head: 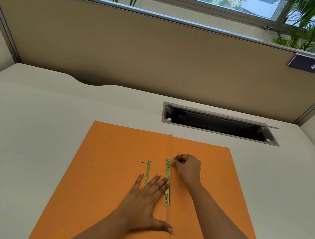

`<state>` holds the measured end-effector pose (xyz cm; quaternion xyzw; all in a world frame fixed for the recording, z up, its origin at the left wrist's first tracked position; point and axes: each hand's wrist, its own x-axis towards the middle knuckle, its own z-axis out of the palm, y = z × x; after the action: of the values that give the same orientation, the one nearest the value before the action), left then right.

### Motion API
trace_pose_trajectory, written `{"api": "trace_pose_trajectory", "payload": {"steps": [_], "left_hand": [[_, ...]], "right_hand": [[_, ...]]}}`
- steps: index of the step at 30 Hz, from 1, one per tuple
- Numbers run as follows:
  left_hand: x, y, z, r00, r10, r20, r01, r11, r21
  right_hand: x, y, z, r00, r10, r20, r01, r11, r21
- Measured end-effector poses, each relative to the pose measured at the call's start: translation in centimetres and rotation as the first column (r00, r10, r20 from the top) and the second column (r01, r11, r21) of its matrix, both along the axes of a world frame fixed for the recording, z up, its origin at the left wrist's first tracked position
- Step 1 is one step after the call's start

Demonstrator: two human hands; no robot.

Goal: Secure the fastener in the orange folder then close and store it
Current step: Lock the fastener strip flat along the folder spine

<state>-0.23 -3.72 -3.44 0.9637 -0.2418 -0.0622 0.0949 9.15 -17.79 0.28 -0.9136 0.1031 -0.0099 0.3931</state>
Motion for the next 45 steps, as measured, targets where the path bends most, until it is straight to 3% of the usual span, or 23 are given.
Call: {"api": "trace_pose_trajectory", "payload": {"steps": [12, 24, 37, 45], "left_hand": [[0.1, 0.0, 0.0, 0.999, 0.013, 0.043, -0.014, 1.000, 0.021], [0.1, 0.0, -0.2, 0.998, 0.006, 0.055, -0.007, 1.000, 0.018], [0.1, 0.0, -0.2, 0.999, -0.006, 0.040, 0.006, 1.000, 0.008], [0.0, 0.0, -0.3, 0.999, 0.009, 0.053, -0.010, 1.000, 0.016]], "right_hand": [[0.9, 0.7, 0.3, 0.987, 0.155, 0.043, -0.146, 0.973, -0.177], [1.2, 0.5, 0.9, 0.938, 0.342, 0.054, -0.292, 0.867, -0.404], [0.3, 0.2, -1.1, 0.984, 0.129, 0.125, -0.097, 0.967, -0.235], [0.8, -0.2, -0.3, 0.881, 0.455, 0.131, -0.347, 0.809, -0.475]]}}
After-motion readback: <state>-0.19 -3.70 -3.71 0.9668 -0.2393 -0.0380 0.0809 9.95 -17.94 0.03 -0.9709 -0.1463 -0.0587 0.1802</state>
